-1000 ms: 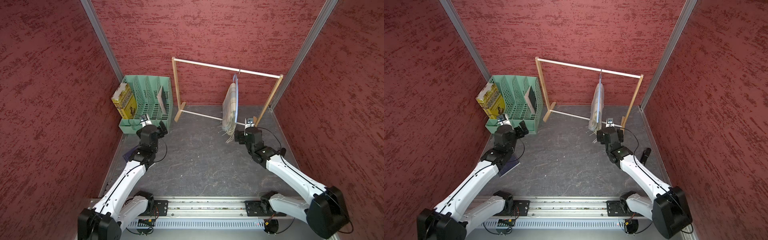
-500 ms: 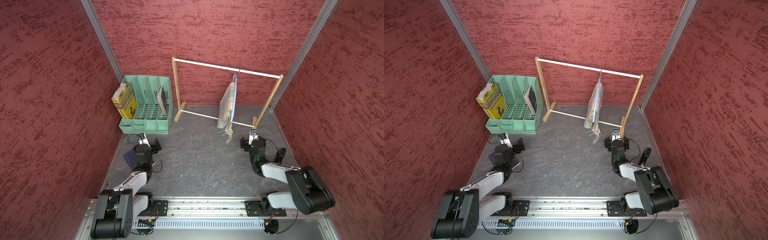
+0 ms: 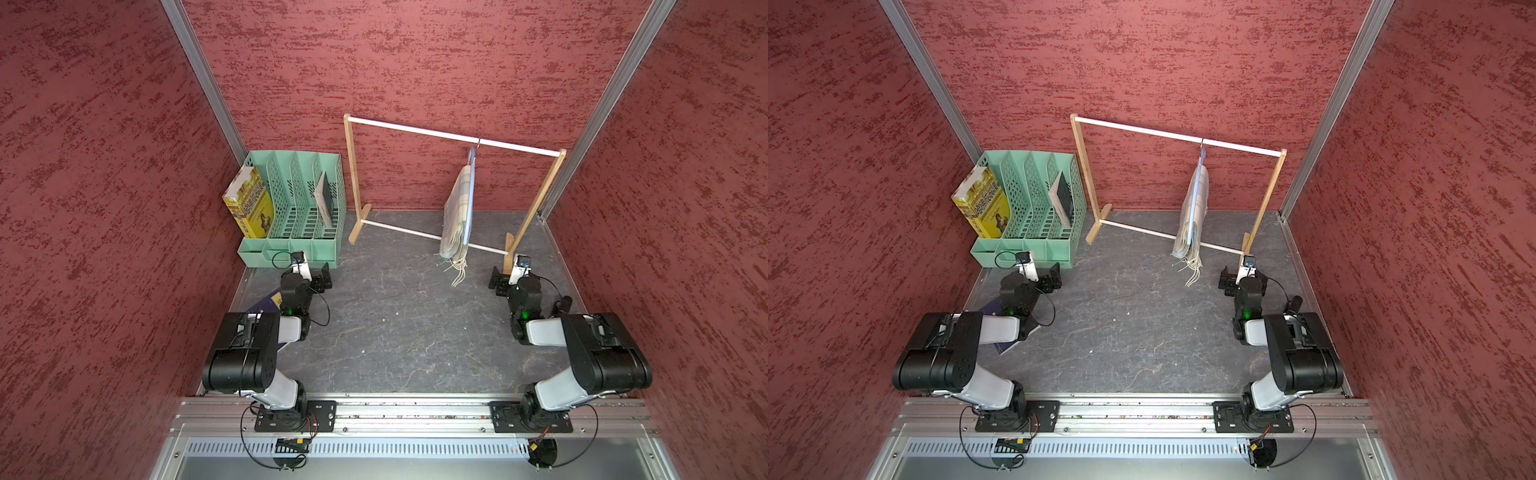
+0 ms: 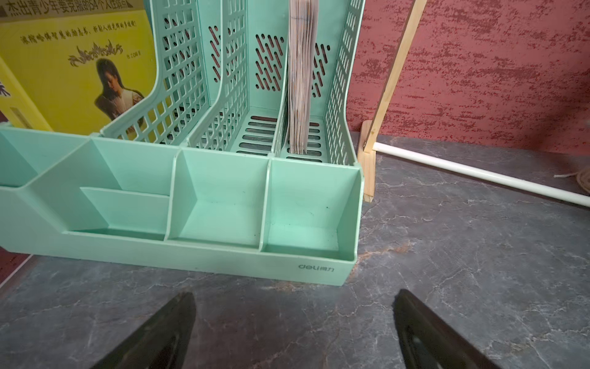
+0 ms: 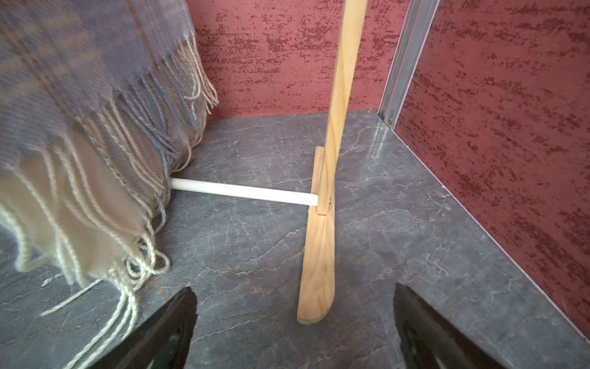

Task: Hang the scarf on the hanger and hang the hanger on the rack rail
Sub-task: Reset both arms

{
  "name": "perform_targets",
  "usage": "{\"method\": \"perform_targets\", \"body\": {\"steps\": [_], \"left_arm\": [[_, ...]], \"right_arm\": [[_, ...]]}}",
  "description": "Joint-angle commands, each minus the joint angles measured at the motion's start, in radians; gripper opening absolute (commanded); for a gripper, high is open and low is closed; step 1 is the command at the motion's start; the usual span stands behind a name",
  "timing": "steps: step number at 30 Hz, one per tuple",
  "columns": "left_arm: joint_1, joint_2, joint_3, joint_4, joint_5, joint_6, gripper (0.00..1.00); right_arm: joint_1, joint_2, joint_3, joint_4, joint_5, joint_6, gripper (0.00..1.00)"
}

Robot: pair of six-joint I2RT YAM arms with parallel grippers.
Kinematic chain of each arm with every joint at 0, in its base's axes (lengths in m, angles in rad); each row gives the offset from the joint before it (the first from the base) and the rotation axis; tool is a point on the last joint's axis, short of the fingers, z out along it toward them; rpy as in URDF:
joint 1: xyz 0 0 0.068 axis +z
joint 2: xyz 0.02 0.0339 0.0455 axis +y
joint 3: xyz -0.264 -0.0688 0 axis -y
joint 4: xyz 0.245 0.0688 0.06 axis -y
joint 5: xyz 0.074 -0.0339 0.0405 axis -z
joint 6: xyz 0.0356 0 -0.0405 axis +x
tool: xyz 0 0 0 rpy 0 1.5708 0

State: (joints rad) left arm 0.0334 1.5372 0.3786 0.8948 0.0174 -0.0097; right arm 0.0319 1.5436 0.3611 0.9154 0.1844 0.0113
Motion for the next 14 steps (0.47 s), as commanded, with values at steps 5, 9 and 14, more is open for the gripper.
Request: {"method": "perform_targets", "body": {"steps": [5, 9, 14], "left_arm": [[0.002, -0.004, 0.000, -0.005, 0.021, 0.015, 1.00], [0.002, -0.004, 0.001, -0.005, 0.021, 0.015, 1.00], [0.001, -0.004, 0.000, -0.006, 0.021, 0.015, 1.00]], "right_arm": [[0.002, -0.005, 0.013, 0.013, -0.020, 0.009, 0.99], [0.002, -0.004, 0.014, 0.009, -0.019, 0.010, 0.98], [0.002, -0.006, 0.013, 0.010, -0.019, 0.010, 0.98]]}}
